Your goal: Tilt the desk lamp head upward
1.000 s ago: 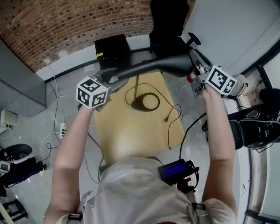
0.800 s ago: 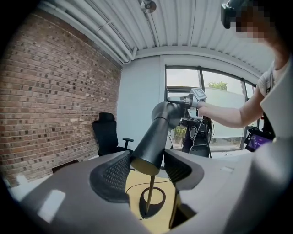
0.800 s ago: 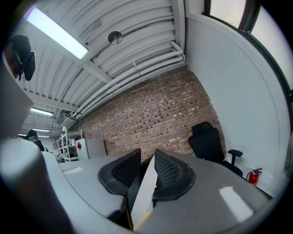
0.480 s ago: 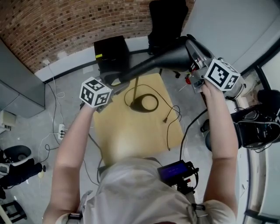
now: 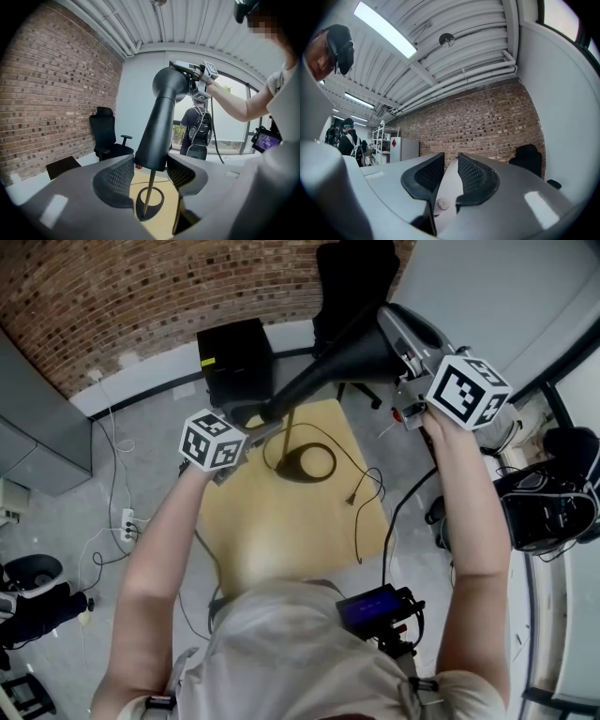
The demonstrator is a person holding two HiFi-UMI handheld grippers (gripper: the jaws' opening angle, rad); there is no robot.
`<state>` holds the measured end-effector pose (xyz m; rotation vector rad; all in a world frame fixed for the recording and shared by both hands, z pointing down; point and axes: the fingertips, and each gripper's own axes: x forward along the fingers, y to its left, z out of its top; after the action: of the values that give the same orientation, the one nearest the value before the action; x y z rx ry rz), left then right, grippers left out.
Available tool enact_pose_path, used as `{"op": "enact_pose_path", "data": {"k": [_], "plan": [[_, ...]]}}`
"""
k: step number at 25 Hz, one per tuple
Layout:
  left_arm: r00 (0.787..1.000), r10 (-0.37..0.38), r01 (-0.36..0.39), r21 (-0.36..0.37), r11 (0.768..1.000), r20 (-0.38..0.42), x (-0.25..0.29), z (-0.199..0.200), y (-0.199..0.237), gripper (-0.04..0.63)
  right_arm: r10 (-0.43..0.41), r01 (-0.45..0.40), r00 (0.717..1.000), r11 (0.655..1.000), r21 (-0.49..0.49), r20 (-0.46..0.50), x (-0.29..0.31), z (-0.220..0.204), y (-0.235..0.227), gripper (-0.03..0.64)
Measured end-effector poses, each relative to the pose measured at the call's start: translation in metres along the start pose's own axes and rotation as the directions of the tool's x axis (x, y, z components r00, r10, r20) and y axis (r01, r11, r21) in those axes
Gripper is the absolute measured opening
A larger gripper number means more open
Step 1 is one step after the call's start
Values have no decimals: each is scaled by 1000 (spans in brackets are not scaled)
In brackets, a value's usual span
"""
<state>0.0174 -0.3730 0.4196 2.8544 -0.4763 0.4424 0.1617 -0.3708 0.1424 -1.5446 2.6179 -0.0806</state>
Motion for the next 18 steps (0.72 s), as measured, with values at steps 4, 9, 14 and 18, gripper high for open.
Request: {"op": "enact_pose_path", "data": {"k": [4,9,14,18], "plan": [[1000,-8,8,1,1000,5,-2,-1,-10,219,-7,7,1000,1000,-27,-3,-4,7,15,100],[1000,-18,17,9,1000,24,-18,-6,-29,219,-57,55,998,994,-95,-18,-17,13,45,97],[999,-28,27,9,1000,37,-25,-8,-37,221,-97,93,995,987,-128,-21,-25,13,52,98],[999,6,-7,45,999,36,-29,-13,-43,213,-142,146,989,981,-130,41,-41,23,52,101]]}}
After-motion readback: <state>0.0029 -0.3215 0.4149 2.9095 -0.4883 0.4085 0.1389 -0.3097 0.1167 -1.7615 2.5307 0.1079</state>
